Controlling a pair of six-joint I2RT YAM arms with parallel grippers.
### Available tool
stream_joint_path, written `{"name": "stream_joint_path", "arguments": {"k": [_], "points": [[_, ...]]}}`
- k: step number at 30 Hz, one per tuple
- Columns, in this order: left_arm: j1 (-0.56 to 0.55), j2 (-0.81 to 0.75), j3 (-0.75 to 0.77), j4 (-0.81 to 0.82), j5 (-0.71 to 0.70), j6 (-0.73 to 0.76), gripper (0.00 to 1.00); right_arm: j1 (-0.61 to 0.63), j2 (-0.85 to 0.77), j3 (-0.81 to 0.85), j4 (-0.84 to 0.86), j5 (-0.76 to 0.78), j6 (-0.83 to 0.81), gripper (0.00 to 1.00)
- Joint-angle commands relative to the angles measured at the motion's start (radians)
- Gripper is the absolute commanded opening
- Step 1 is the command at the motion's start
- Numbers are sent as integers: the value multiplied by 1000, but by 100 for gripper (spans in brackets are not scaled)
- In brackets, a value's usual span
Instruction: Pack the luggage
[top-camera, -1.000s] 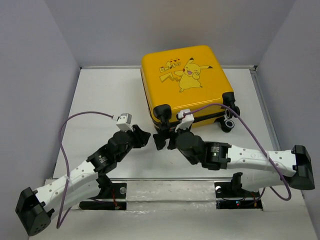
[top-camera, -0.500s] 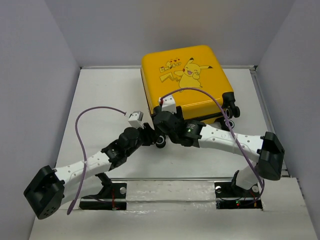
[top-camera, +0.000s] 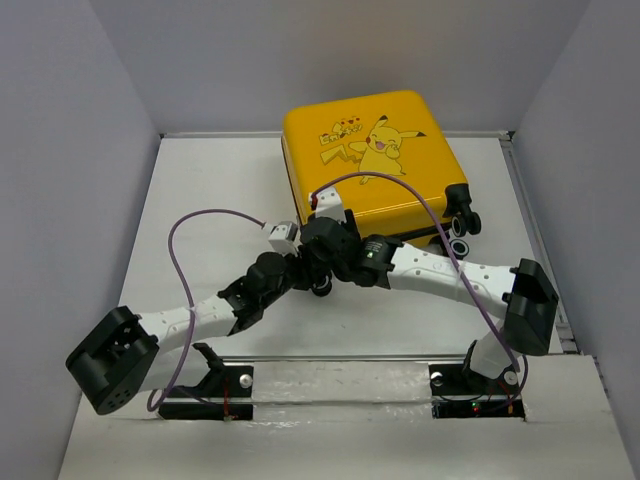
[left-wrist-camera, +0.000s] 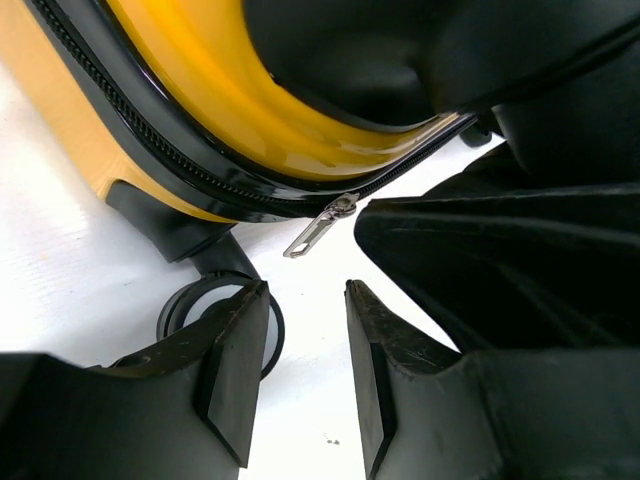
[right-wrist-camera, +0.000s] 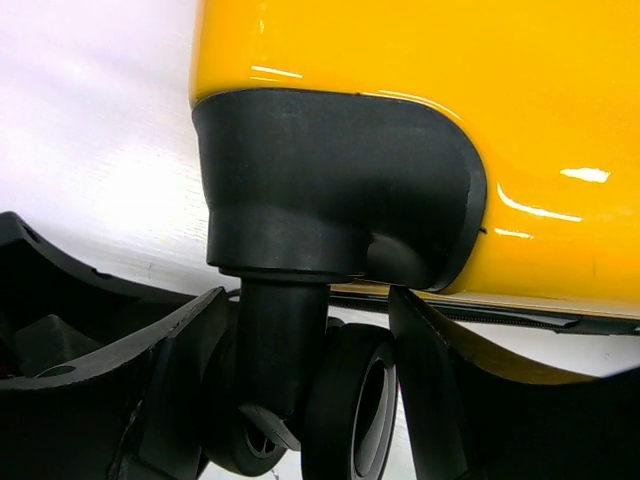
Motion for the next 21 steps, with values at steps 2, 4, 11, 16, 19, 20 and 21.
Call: {"name": "stream_joint_path", "arguments": {"k": [2,4,11,16,19,20,21], "points": [[-2,40,-1,187,24,48,50,-7,-12,58,-50,20,-56,7],[-2,54,4,215,-3,59,53,-7,-15,58,-40,-3,-56,7],[-2,114,19,322,-10,56,63,-7,-29,28,0,-43,-55,7],[-3,149,27,396,13,35,64,-7,-31,11,19,-64,-52,7],[-3,169,31,439,44,18,64,-7,-28,3,34,-75,-53,7],[-3,173,33,459,47,15,63,-7,-28,0,37,-78,-50,7],[-3,178,33,466,47,13,63,-7,-23,0,40,-83,-52,7]]}}
